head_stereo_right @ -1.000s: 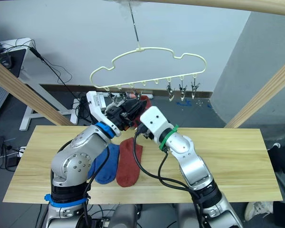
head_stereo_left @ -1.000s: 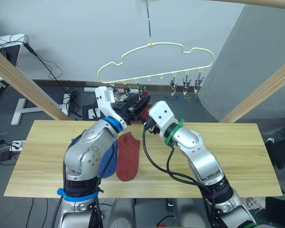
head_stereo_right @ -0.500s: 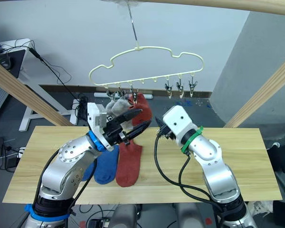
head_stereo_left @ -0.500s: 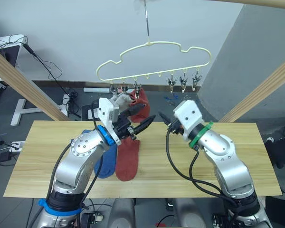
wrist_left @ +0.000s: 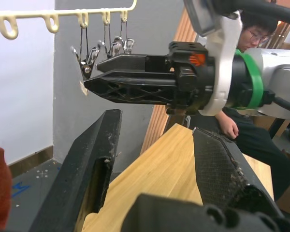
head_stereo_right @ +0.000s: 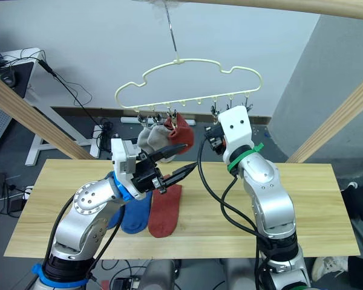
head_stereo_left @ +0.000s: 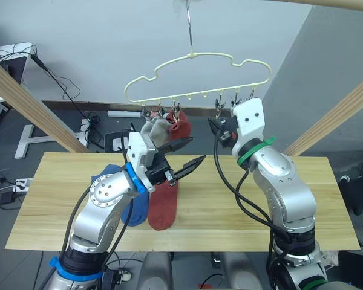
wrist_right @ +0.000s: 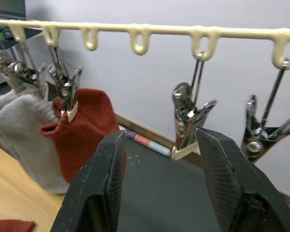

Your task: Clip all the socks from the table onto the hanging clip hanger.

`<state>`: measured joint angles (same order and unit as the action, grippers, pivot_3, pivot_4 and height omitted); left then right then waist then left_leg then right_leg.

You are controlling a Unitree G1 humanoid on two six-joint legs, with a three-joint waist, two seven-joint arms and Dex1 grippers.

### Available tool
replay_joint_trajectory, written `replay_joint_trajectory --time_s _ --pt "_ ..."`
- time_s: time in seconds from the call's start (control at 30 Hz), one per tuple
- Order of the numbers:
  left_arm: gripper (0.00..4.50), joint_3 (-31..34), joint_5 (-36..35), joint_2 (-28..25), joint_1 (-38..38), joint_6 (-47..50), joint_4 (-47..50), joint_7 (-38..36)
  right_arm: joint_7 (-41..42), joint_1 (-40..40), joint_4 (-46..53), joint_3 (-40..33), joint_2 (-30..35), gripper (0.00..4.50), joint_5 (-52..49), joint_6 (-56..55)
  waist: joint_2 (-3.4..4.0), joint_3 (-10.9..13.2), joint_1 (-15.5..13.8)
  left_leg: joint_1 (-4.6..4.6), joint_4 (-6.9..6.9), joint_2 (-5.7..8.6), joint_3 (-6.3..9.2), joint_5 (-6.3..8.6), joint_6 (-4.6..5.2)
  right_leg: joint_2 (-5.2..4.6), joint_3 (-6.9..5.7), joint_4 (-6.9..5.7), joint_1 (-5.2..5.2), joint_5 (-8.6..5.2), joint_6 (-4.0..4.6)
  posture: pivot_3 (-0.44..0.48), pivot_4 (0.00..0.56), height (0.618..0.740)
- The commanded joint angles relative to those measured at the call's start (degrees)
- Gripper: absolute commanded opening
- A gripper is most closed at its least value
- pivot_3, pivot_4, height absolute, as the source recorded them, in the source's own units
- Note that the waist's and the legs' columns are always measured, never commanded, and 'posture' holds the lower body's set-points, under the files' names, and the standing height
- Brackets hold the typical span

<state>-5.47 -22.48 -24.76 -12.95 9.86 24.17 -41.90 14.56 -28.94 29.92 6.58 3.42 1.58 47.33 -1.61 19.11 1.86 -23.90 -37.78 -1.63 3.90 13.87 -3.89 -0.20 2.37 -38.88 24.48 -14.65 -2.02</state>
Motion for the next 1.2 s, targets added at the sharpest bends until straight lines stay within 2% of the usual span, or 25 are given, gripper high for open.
replay_joint_trajectory --time_s 0.03,0.63,1.1,1.2 --pt "2.69 -0.33 0.64 0.59 -0.41 -1.41 1.35 0.19 -1.37 -1.45 0.43 -0.84 -0.91 2.36 -1.25 0.3 0.0 0.0 0.01 0.0 0.0 0.0 0.0 0.0 0.0 0.0 0.0 0.0 0.0 0.0 0.0 -0.001 0.269 0.74" --pt "2.69 -0.39 1.63 2.49 -0.28 -0.84 1.45 2.73 -1.27 -8.22 -10.49 -0.68 -1.86 2.36 -2.75 -8.34 0.0 -0.01 0.0 -0.02 -0.01 0.02 -0.01 0.0 0.0 -0.01 0.0 -0.03 0.02 0.02 0.03 0.017 0.261 0.74" --pt "2.69 -0.08 0.67 3.49 -0.25 -0.83 1.58 3.77 -1.77 -9.11 -11.74 -1.69 -2.1 2.36 -4.98 -9.64 0.01 -0.01 -0.01 -0.01 -0.02 0.01 0.0 0.0 0.01 -0.01 -0.02 -0.08 0.02 0.02 0.04 0.019 0.257 0.74" --pt "2.69 -0.15 0.97 3.68 -0.06 -1.08 1.57 4.04 -2.51 -9.18 -11.82 -2.43 -2.72 1.5 -6.0 -8.95 0.01 -0.02 -0.01 -0.01 -0.03 0.01 0.0 -0.01 0.01 -0.01 -0.02 -0.09 0.02 0.02 0.04 0.019 0.257 0.74"
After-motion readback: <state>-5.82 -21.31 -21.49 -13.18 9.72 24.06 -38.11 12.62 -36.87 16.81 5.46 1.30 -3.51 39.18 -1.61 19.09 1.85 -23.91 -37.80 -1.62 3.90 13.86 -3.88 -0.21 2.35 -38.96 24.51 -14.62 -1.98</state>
